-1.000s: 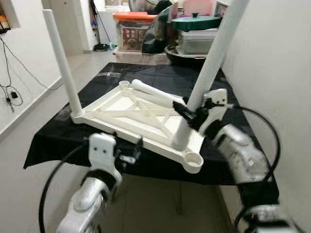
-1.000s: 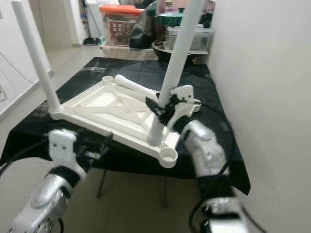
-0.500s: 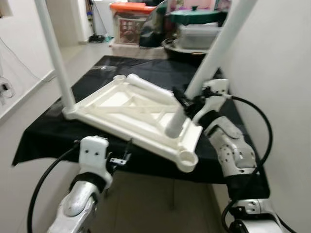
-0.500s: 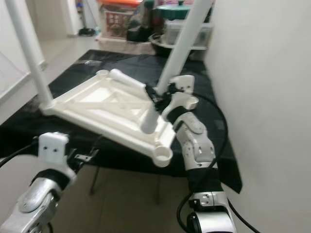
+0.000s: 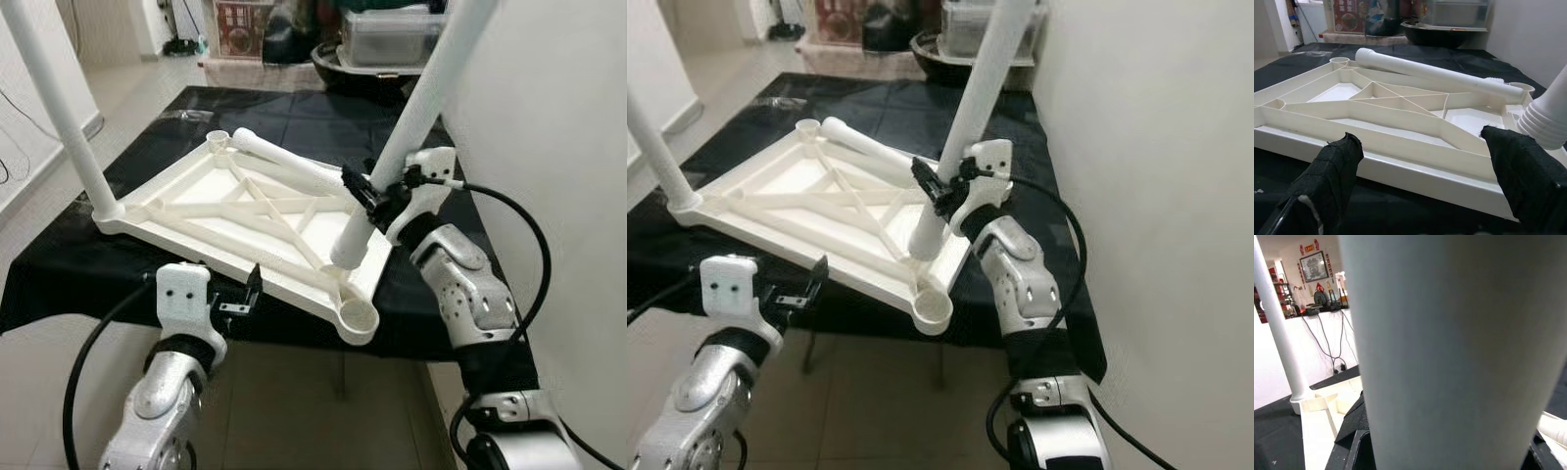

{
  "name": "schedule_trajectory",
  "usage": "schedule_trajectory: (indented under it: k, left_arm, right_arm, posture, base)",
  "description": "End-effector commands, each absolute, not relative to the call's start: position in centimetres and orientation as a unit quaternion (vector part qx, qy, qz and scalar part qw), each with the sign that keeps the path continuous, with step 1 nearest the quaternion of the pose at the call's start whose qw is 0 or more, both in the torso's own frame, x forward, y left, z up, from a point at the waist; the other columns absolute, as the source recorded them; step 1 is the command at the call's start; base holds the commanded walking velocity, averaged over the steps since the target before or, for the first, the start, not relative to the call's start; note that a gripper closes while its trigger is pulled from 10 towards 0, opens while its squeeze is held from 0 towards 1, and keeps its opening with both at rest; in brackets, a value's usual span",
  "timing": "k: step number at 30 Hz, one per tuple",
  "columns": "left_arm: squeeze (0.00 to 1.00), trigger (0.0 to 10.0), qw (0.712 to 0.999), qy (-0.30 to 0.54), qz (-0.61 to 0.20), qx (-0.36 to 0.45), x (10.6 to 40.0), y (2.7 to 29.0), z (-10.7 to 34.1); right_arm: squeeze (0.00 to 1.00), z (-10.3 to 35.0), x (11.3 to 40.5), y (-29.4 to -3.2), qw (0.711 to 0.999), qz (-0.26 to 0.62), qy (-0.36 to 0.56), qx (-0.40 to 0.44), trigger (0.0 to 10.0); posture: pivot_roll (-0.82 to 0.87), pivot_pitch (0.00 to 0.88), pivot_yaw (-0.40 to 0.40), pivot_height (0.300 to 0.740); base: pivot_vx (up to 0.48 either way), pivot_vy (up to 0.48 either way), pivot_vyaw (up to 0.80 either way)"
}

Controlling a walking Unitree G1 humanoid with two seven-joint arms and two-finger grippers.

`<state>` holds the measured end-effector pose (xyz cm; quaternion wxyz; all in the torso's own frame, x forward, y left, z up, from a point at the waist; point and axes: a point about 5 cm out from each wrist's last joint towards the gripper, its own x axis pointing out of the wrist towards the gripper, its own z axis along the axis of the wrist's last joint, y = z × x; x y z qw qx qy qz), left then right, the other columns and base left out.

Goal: Building children table

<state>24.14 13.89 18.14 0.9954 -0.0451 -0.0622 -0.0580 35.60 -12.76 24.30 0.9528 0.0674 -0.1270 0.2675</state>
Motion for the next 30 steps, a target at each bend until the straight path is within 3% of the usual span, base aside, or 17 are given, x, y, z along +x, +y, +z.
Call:
schedule_trajectory:
  k: [1, 9, 11, 18, 21, 30]
  left_arm:
    - [0.0, 10.0, 0.996, -0.052, -0.061, -0.045, 24.0, 13.6, 17.9]
    - [0.0, 10.0, 0.995, -0.048, -0.068, -0.046, 23.9, 13.3, 17.9]
    - [0.0, 10.0, 0.994, -0.04, -0.087, -0.053, 23.3, 12.9, 17.8]
    - [0.0, 10.0, 0.983, -0.02, -0.155, -0.096, 21.5, 11.0, 17.4]
    - [0.0, 10.0, 0.976, -0.008, -0.187, -0.112, 20.6, 10.1, 17.3]
    - [0.0, 10.0, 0.962, 0.028, -0.241, -0.122, 18.6, 9.1, 16.6]
  right_arm:
    - [0.0, 24.5, 35.5, -12.8, 0.947, 0.285, -0.129, 0.075, 10.0]
    - [0.0, 24.6, 35.2, -13.1, 0.91, 0.389, -0.105, 0.096, 10.0]
    - [0.0, 24.6, 34.7, -14.1, 0.879, 0.459, -0.076, 0.104, 10.0]
    - [0.0, 23.2, 34.0, -15.1, 0.825, 0.56, -0.015, 0.075, 10.0]
    - [0.0, 23.0, 34.0, -15.1, 0.812, 0.58, -0.006, 0.067, 10.0]
    - [0.0, 23.8, 35.7, -14.9, 0.816, 0.575, -0.013, 0.058, 10.0]
  posture:
    - [0.06, 0.062, -0.062, 0.74]
    - [0.06, 0.068, -0.059, 0.74]
    - [0.07, 0.09, -0.059, 0.74]
    - [0.08, 0.128, -0.065, 0.74]
    - [0.08, 0.144, -0.066, 0.74]
    - [0.09, 0.171, -0.073, 0.74]
  base:
    - [0.0, 0.0, 0.0]
    - [0.0, 0.0, 0.0]
    - [0.0, 0.0, 0.0]
    - [0.0, 0.0, 0.0]
    - [0.0, 0.0, 0.0]
    - [0.0, 0.0, 0.0]
